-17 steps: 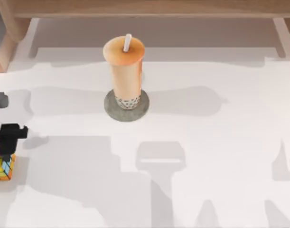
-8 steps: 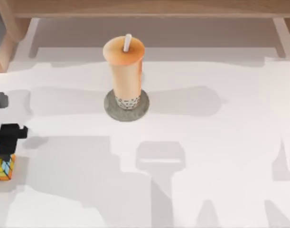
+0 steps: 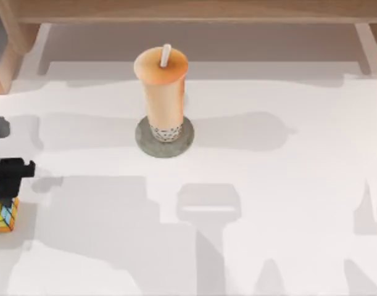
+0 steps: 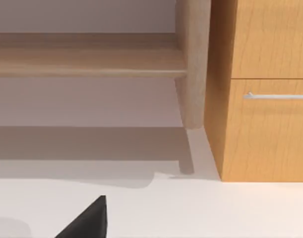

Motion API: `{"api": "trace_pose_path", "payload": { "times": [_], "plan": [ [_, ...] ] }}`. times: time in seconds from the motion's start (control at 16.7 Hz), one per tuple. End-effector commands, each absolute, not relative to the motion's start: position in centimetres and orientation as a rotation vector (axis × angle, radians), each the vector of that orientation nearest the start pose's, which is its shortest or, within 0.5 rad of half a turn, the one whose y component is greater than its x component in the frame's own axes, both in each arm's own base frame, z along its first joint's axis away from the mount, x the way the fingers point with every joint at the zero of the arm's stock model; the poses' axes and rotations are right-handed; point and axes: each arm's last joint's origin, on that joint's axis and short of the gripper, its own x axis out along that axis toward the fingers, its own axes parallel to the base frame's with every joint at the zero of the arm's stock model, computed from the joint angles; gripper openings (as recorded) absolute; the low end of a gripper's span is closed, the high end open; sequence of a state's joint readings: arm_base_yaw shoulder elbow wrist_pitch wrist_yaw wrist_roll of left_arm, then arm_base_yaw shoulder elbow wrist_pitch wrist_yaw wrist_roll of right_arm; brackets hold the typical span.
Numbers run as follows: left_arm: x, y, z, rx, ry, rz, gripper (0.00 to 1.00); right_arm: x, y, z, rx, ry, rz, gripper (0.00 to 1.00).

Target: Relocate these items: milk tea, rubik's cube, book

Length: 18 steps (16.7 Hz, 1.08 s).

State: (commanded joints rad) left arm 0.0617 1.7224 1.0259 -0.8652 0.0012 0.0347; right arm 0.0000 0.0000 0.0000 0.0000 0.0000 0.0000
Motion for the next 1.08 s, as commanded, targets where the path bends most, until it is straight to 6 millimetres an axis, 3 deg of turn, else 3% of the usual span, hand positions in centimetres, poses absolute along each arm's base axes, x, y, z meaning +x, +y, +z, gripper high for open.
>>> {"api": "trace_pose_path", "payload": {
  "times": [0.3,0.54,0.66,0.84,1.08],
  "plan": [
    [29.1,1.9,17.4,-0.024,1.57,0.022,0.0,10.6,-0.1,16.0,0.0,0.0,0.0,1.0],
    [29.2,1.9,17.3,-0.02,1.569,0.02,0.0,10.6,-0.1,16.0,0.0,0.0,0.0,1.0],
    [30.1,1.0,18.1,0.017,1.505,-0.01,0.0,10.6,-0.1,16.0,0.0,0.0,0.0,1.0],
    [33.1,-2.8,21.2,0.141,1.262,-0.103,0.0,10.6,-0.1,16.0,0.0,0.0,0.0,1.0],
    [35.9,-11.8,28.5,0.267,0.736,-0.23,0.0,10.6,-0.1,16.0,0.0,0.0,0.0,1.0]
  ]
}}
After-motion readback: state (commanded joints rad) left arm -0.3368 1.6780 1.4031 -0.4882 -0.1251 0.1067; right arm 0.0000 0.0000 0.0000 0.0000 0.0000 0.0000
